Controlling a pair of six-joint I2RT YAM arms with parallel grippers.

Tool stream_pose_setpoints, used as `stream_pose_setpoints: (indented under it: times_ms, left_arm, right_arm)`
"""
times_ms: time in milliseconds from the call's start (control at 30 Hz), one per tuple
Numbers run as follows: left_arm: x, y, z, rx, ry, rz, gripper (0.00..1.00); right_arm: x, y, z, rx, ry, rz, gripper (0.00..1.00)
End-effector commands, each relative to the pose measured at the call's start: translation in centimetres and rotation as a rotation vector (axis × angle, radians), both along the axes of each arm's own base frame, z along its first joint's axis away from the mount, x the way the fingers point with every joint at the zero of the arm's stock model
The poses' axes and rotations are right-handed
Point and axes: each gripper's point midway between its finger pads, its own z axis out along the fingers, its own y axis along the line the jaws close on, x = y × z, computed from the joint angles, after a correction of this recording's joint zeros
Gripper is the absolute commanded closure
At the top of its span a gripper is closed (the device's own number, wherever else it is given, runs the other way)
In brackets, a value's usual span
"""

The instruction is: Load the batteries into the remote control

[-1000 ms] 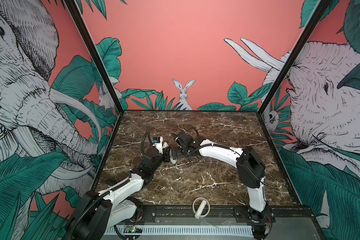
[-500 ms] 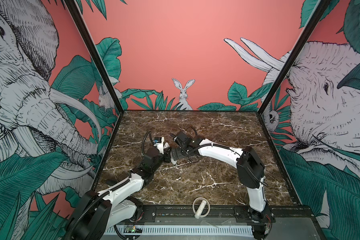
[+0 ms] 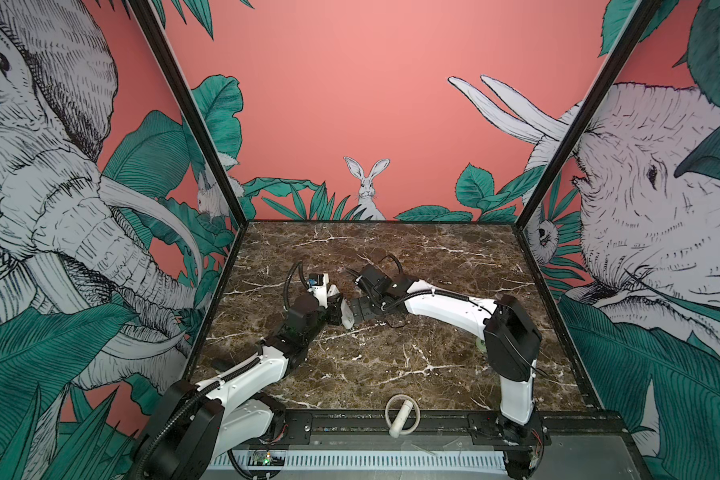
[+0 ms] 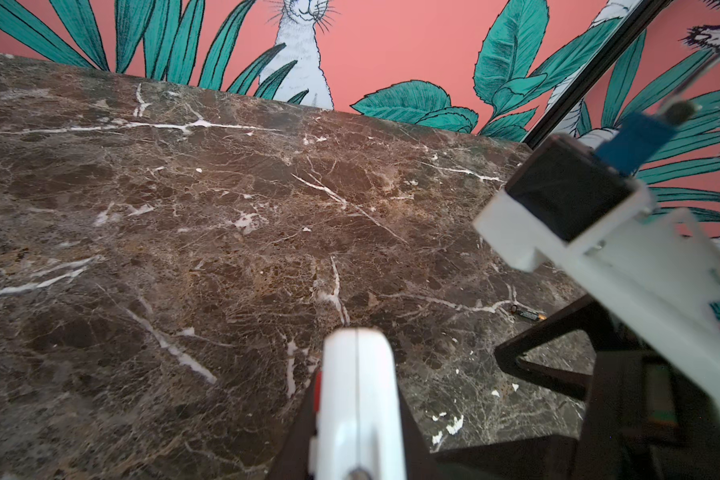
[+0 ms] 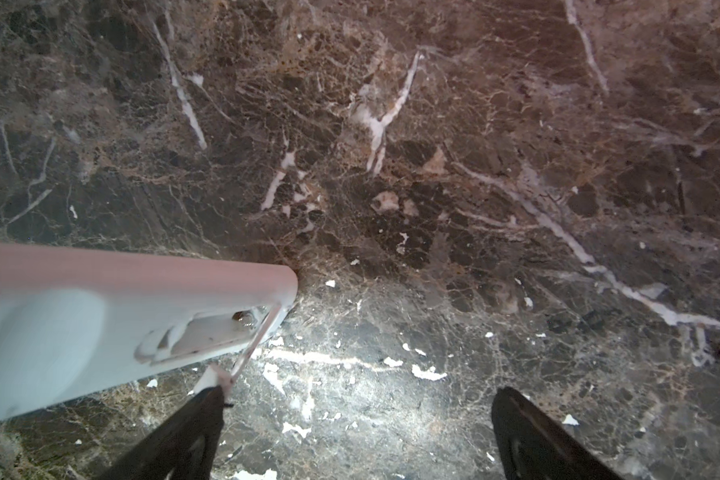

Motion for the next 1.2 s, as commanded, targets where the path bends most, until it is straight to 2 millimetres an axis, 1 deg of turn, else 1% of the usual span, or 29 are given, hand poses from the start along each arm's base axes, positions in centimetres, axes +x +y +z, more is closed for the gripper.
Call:
stream_pose_setpoints:
  times_ms: [0, 367, 500, 600, 667, 900, 1000, 1167]
  left_arm:
    - [-2.2, 0.3, -5.1, 0.094, 0.176, -0.035, 1.00]
    - [-2.3, 0.3, -5.2, 0.096, 0.179, -0.040, 1.00]
    - [-2.2, 0.3, -5.1, 0.098, 0.175, -0.039, 1.00]
    - [-2.2, 0.4, -5.1, 0.101, 0.175, -0.037, 1.00]
    - [-2.2, 0.4, -5.1, 0.100, 0.174, -0.037, 1.00]
    - [-2.1, 0.3, -5.2, 0.098, 0.176, -0.041, 1.00]
    - [-2.1, 0.2, -5.1, 0.098, 0.175, -0.041, 1.00]
    - [-2.1, 0.2, -5.3, 0.103, 0.179, -0.042, 1.00]
  right_arm:
    - [-0.7, -2.6, -2.8, -0.124, 0.047, -0.008, 0.01]
    - [-0.2, -1.3, -1.7, -0.076, 0.030, 0.020, 0.01]
    - [0.0, -0.8, -1.0, -0.047, 0.015, 0.027, 0.01]
    - [0.1, -0.3, -0.2, 0.003, -0.011, 0.034, 0.01]
    - [0.2, -0.2, 0.3, 0.019, -0.021, 0.034, 0.01]
    - [0.3, 0.0, 0.8, 0.030, -0.025, 0.040, 0.01]
    - [0.4, 0.1, 1.5, 0.051, -0.041, 0.044, 0.01]
    - [0.3, 0.5, 3.4, 0.108, -0.085, 0.069, 0.01]
